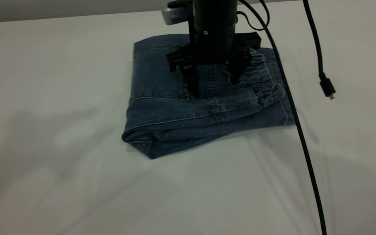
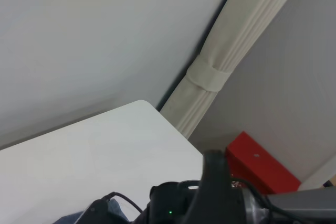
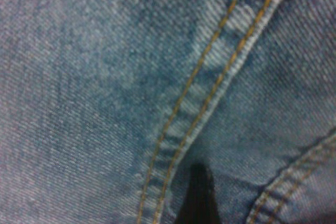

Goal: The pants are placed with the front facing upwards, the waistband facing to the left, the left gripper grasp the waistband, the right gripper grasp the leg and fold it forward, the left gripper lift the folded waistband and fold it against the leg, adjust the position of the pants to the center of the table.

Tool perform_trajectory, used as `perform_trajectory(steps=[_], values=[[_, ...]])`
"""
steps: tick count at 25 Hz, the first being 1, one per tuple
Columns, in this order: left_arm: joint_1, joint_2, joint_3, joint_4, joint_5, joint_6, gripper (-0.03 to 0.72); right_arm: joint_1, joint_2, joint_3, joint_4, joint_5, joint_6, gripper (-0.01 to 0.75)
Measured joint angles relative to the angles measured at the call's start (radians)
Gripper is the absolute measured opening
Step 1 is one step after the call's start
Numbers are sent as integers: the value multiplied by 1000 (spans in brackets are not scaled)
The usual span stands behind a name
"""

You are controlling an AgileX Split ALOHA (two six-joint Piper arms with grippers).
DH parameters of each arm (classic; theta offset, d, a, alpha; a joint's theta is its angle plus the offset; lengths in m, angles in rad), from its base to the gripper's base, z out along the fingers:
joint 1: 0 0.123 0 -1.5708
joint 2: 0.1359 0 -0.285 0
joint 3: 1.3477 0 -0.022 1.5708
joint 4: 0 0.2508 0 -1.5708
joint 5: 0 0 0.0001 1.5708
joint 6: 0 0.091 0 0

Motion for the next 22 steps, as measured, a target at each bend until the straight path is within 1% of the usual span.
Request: perform_trajectory(steps=[3, 6, 11, 17, 20, 22], values=[[0, -1, 0, -2, 7, 0, 480, 0, 0, 0, 10, 55, 62, 507], [0, -2, 0, -2, 9, 0, 476, 1, -5, 1, 12, 94, 59, 505], [0, -2, 0, -1, 9, 0, 475, 2, -82, 1, -10, 101, -5, 505], [0, -4, 0, 13, 24, 0, 475, 2, -264, 1, -82, 109, -74, 505], [0, -15, 0, 42, 46, 0, 475, 2, -362, 1, -82, 138, -143, 505], [0, -36, 0, 82, 57, -1, 475, 2, -414, 1, -75, 184, -198, 505]])
